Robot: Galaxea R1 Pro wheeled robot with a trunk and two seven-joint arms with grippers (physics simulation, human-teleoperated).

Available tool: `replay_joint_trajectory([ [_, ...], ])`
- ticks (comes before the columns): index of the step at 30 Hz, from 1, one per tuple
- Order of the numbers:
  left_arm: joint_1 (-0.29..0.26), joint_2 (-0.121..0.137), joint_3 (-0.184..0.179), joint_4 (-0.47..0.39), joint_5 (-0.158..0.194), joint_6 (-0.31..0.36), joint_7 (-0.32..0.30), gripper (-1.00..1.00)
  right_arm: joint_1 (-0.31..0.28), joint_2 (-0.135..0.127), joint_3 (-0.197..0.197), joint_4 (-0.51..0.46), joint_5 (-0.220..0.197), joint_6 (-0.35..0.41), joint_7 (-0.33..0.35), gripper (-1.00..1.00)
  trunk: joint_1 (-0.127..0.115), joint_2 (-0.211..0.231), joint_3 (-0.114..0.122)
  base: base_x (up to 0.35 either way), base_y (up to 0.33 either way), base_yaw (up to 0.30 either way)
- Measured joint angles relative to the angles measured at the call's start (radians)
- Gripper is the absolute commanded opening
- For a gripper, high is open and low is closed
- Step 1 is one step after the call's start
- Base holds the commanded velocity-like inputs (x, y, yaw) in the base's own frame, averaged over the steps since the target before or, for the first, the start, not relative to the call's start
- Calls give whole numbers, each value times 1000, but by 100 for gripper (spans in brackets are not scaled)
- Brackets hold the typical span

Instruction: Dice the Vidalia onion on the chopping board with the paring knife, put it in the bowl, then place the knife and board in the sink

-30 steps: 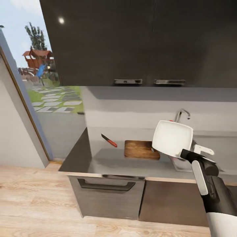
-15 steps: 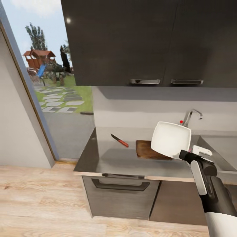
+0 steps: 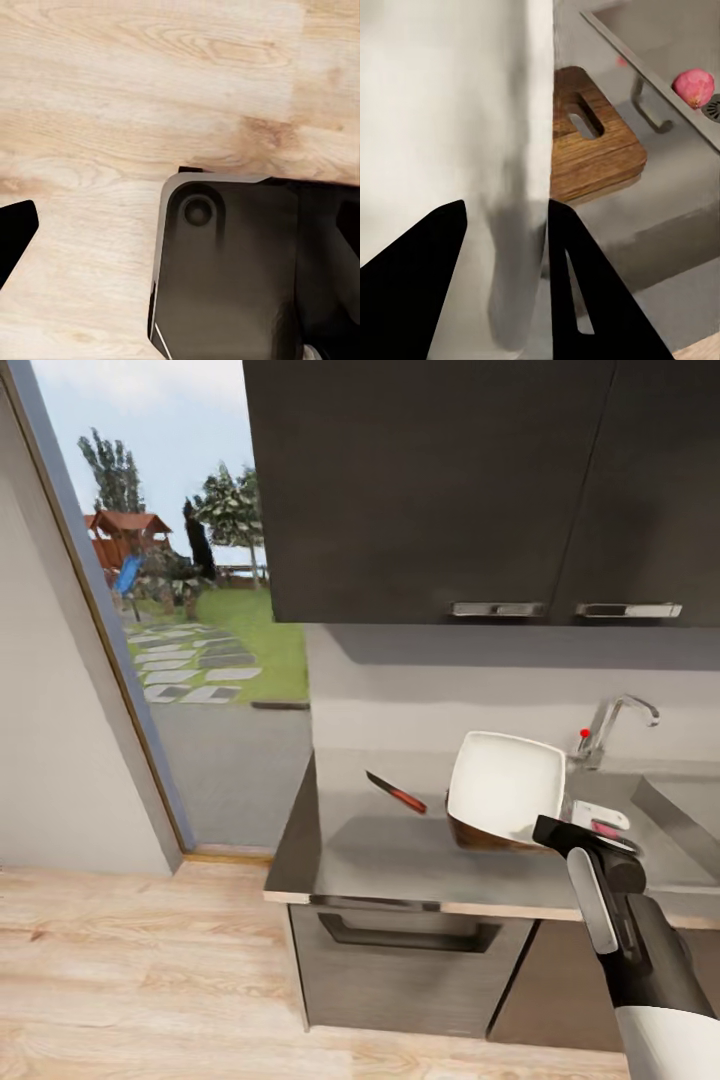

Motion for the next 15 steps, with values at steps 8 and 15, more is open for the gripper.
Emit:
replay_joint_trajectory([
  [8, 0, 0, 0, 0, 0, 0, 0, 100, 0, 2, 8, 0, 1, 2, 0, -100, 0, 0, 0, 247, 206, 0],
  [15, 0, 0, 0, 1, 0, 0, 0, 100, 0, 6, 45, 0, -10, 69, 1, -100, 0, 0, 0, 222, 151, 0],
])
